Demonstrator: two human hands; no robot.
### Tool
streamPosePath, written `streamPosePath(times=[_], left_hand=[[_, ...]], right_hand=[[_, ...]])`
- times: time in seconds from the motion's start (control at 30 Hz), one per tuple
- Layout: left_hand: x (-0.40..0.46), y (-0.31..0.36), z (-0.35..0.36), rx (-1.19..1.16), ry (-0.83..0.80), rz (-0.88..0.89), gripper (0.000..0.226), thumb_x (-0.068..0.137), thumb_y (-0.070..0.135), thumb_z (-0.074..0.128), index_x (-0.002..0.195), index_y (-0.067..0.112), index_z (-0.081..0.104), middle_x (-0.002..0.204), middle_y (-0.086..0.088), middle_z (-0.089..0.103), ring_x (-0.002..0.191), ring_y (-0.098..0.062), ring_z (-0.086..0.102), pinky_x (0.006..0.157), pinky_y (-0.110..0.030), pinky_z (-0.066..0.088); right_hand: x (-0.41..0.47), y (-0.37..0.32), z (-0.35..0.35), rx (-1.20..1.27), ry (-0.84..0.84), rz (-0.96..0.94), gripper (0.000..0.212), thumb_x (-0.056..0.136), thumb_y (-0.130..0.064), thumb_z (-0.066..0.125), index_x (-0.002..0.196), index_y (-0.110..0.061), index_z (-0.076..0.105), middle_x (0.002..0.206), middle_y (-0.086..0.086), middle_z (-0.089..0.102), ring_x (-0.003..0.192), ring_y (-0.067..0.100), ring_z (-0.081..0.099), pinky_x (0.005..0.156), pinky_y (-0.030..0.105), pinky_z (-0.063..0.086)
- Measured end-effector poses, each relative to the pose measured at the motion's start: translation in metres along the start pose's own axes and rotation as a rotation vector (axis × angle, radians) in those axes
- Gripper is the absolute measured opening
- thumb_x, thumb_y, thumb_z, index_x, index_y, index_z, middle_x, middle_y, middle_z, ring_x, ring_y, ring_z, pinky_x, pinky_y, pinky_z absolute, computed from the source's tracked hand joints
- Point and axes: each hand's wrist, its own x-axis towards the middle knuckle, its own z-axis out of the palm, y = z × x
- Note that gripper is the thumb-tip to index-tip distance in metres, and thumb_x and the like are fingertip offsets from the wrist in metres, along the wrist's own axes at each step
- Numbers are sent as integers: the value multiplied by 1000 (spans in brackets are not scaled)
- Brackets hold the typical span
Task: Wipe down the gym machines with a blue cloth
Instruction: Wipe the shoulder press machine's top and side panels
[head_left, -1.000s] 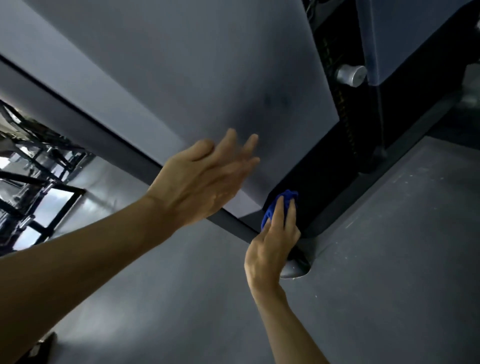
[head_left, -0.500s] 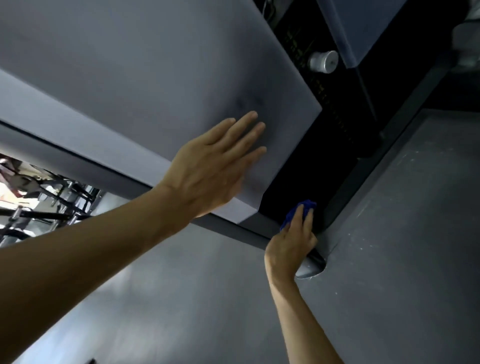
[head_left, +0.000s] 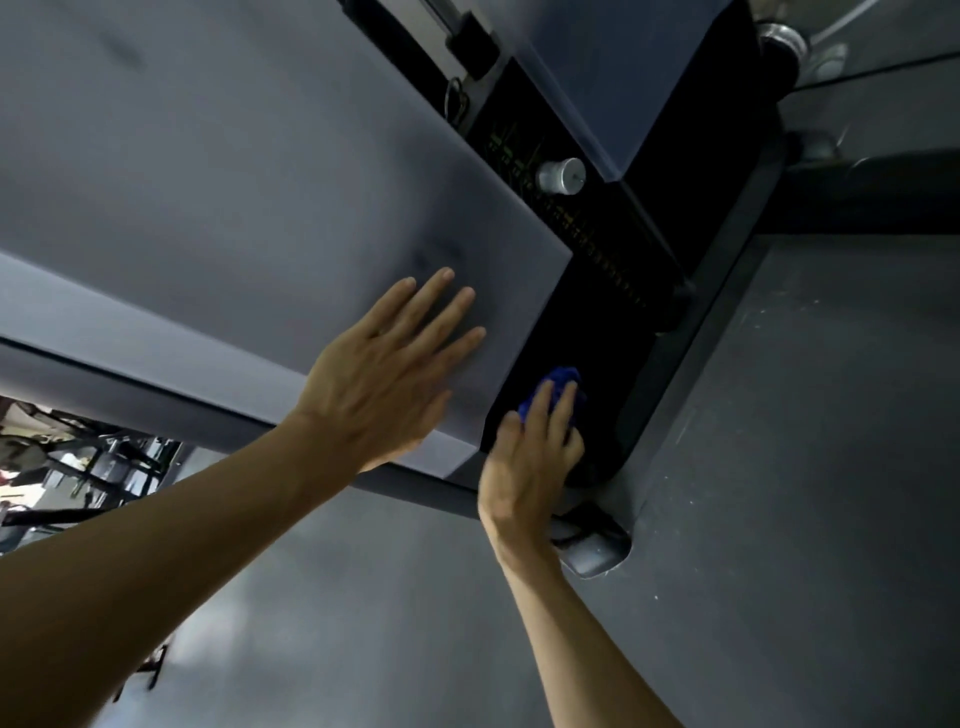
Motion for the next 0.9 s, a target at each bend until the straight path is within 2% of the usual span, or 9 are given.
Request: streamPosePath(times=[0.07, 0.13, 0.23, 0.37, 0.5, 0.57, 0.63, 0.77, 0.9], left_hand=[[3, 0, 0, 7, 8, 0, 70, 104, 50, 33, 166, 20, 22, 173, -15, 9, 160, -40, 2, 129, -54, 9], [8, 1, 1, 1, 17, -7, 69, 104, 51, 30, 166, 24, 19, 174, -13, 6, 160, -40, -2, 128, -53, 9], [12, 3, 5, 16, 21, -18, 70, 106, 56, 26, 167, 26, 7, 175, -12, -4, 159, -41, -11, 127, -53, 5], [11, 6, 7, 29, -3, -31, 71, 106, 57, 18, 167, 25, -4, 174, -13, -12, 157, -44, -17, 126, -55, -3], [26, 7, 3, 25, 16, -41, 69, 105, 58, 20, 166, 25, 13, 171, -11, 15, 157, -43, 5, 122, -51, 14], [36, 3, 2, 39, 64, -44, 70, 105, 61, 26, 165, 25, 21, 165, -8, 28, 153, -39, 19, 117, -46, 21], [42, -2, 5, 78, 64, -30, 75, 105, 64, 20, 167, 24, 7, 171, -10, 14, 156, -38, 9, 123, -46, 13], [47, -3, 11, 97, 26, 3, 76, 104, 63, 2, 163, 18, -19, 170, -17, -24, 155, -40, -26, 128, -51, -8], [53, -1, 13, 41, 30, -2, 76, 105, 61, 3, 163, 16, -17, 169, -20, -23, 155, -41, -26, 128, -52, -5]], right_hand=[[-1, -24, -4, 43, 4, -223, 50, 110, -18, 21, 143, -8, 57, 166, 10, 30, 156, 27, 18, 119, 45, 23], [4, -16, -6, 110, 34, -293, 48, 105, -7, 39, 152, -12, 47, 168, 6, 26, 148, 28, 31, 119, 42, 27], [9, 38, 1, 77, 65, -136, 67, 89, 4, 45, 155, -10, 43, 166, 12, 30, 138, 34, 43, 111, 41, 32], [11, 48, 7, 91, 29, 234, 61, 96, 6, 44, 156, -7, 40, 166, 13, 28, 129, 43, 46, 105, 39, 28], [17, -17, -6, 185, 143, -193, 49, 102, -7, 43, 151, -8, 48, 164, 11, 35, 126, 33, 47, 110, 39, 35], [22, -7, -6, 189, 116, -274, 53, 100, -4, 44, 152, -12, 47, 165, 8, 33, 123, 31, 46, 110, 38, 37], [29, 29, -3, 143, 110, -178, 63, 94, 4, 45, 154, -14, 45, 165, 9, 32, 120, 34, 48, 107, 36, 36], [44, 49, -1, 164, 20, 329, 61, 103, 2, 41, 160, -17, 32, 170, 6, 20, 128, 37, 42, 107, 34, 33], [60, -6, -2, 205, 216, -96, 58, 98, 3, 51, 154, -10, 44, 164, 10, 36, 120, 34, 50, 106, 42, 40]])
